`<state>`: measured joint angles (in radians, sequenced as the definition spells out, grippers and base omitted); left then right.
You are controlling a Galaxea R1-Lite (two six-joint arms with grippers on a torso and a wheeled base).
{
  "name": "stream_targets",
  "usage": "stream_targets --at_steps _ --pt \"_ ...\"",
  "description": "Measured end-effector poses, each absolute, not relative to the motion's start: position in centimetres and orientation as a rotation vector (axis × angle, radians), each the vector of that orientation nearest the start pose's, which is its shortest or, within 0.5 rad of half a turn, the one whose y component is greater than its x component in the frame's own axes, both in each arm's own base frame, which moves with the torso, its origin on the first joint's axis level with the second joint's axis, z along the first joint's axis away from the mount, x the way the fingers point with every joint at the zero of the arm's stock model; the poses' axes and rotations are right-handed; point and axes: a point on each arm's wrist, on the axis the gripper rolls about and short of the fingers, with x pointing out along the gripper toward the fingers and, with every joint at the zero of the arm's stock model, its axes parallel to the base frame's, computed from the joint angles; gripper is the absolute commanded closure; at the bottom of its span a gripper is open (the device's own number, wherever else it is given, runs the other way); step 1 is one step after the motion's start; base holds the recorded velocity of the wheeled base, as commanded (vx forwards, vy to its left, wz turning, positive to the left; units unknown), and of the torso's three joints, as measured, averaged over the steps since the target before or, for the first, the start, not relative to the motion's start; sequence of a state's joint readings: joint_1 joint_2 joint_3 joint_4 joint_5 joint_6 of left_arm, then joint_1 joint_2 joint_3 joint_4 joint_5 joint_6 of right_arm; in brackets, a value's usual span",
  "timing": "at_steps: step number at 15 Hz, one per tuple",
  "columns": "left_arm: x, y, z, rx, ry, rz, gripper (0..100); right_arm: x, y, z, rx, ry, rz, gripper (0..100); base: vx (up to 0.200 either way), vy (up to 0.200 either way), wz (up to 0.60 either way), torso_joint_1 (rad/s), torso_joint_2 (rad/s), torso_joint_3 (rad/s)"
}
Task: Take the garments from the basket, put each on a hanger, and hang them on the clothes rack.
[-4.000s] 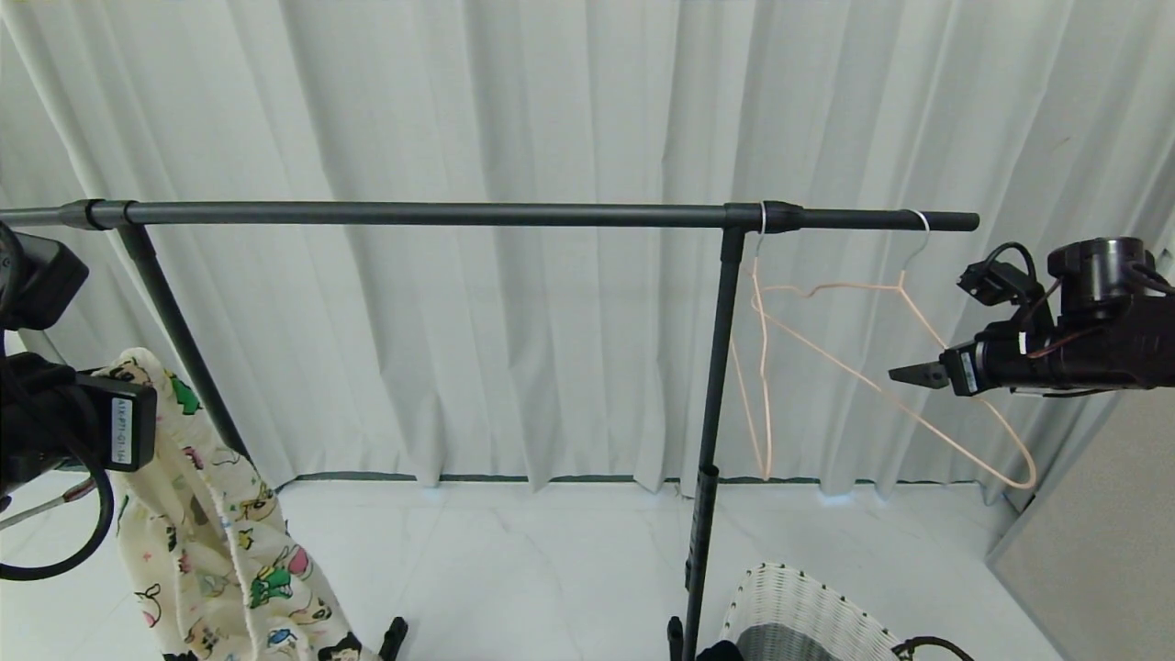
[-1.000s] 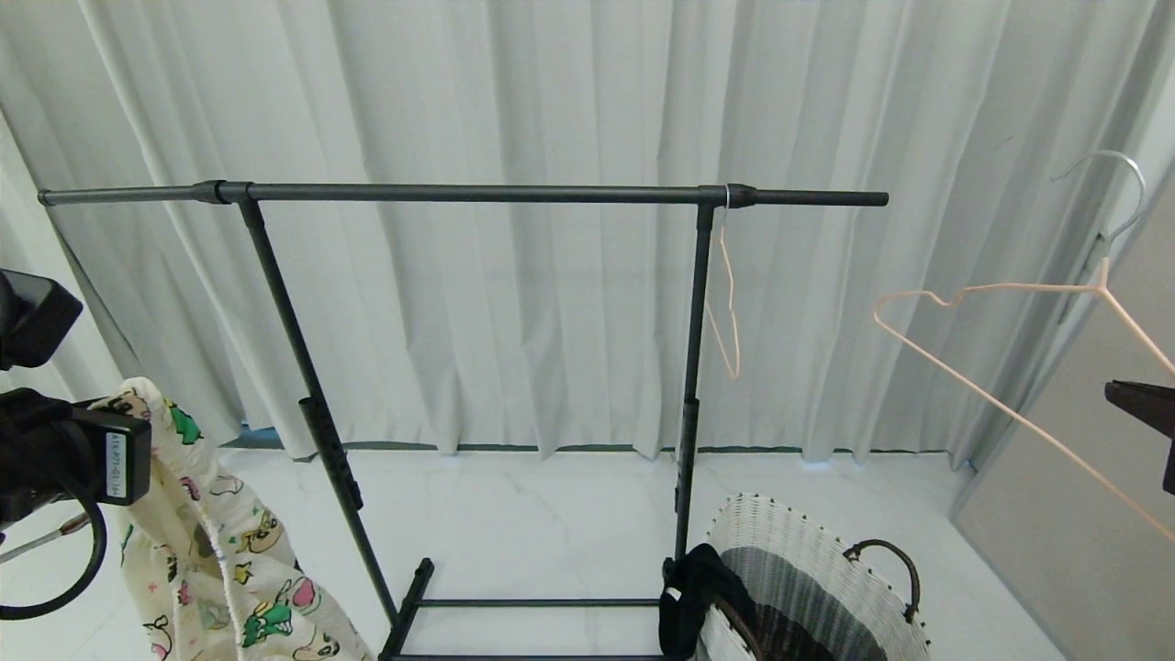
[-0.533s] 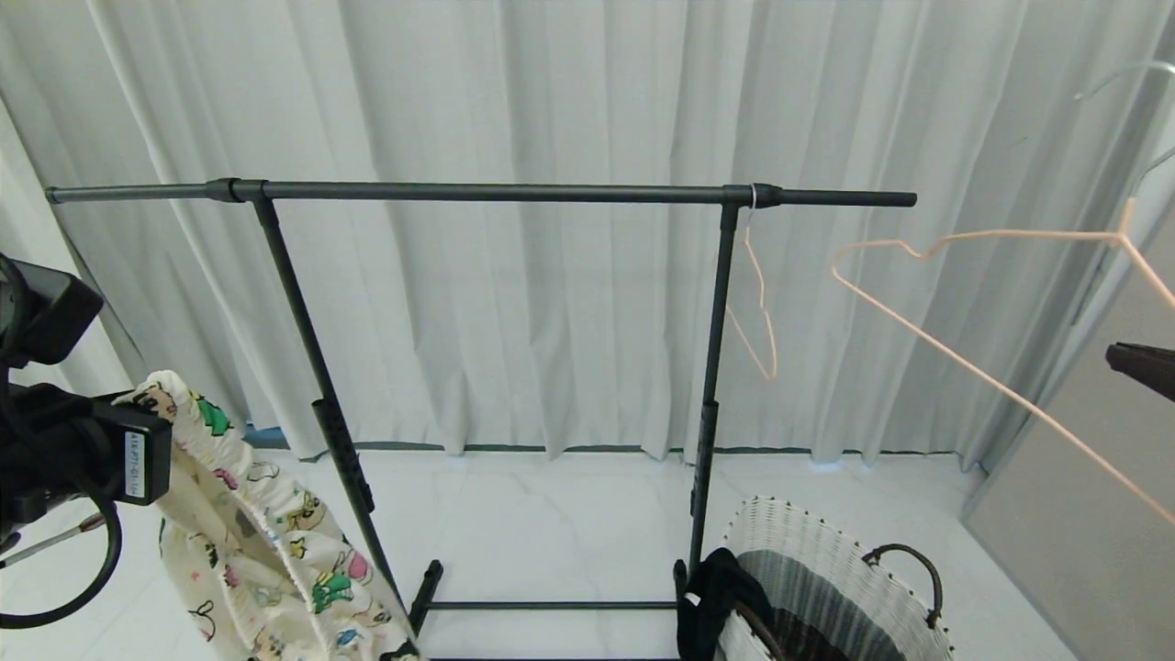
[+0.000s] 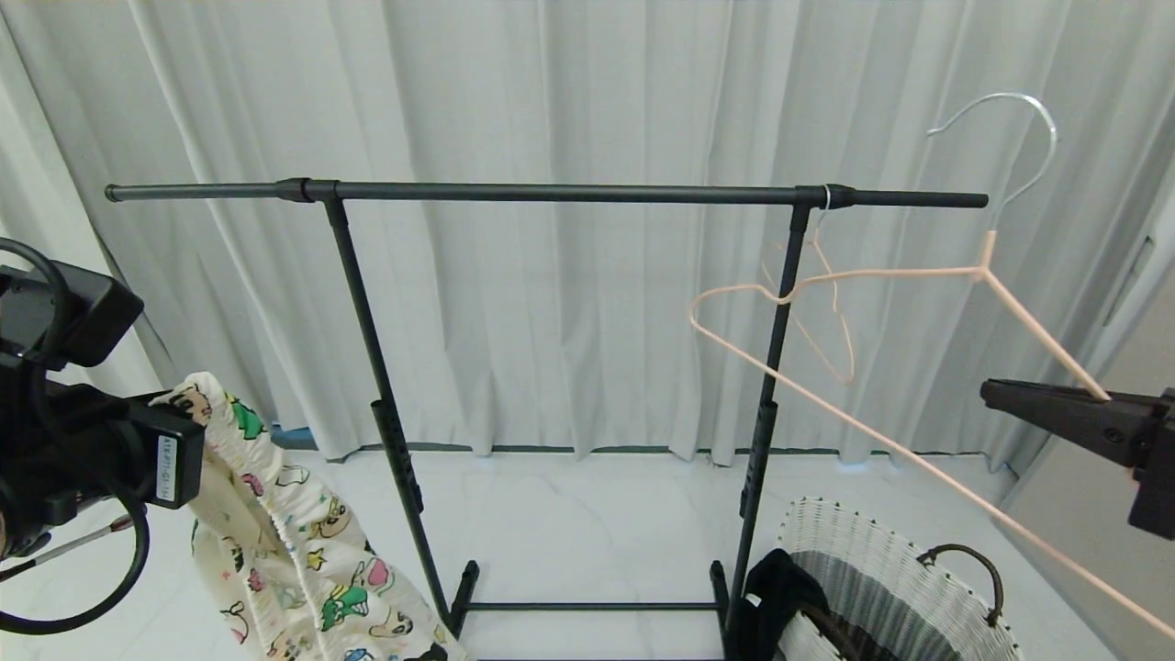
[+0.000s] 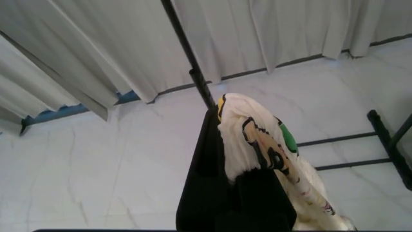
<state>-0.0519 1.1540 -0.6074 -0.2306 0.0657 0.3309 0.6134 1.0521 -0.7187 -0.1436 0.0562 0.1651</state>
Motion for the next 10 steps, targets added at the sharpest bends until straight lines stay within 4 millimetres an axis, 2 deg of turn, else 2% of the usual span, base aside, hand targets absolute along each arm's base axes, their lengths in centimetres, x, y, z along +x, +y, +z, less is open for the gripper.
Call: stream_targets --at_steps 2,5,8,10 --pt "16.7 -0.9 21.4 0.348 0.325 -0.051 100 12.0 9.2 24.8 0.099 0.288 0.690 100 0.000 0.200 0.00 0.000 0.00 0.007" --pt "16.7 -1.6 20.8 0.354 0.340 -0.095 100 12.1 10.8 24.0 0.113 0.353 0.754 100 0.000 0.000 0.00 0.000 0.00 0.000" --pt "16.5 -3.2 20.2 0.370 0.350 -0.193 100 11.7 13.0 23.4 0.129 0.343 0.855 100 0.000 0.000 0.00 0.000 0.00 0.000" --pt "17.5 -4.0 20.6 0.381 0.351 -0.194 100 11.7 14.7 22.7 0.143 0.348 0.914 100 0.000 0.000 0.00 0.000 0.00 0.000"
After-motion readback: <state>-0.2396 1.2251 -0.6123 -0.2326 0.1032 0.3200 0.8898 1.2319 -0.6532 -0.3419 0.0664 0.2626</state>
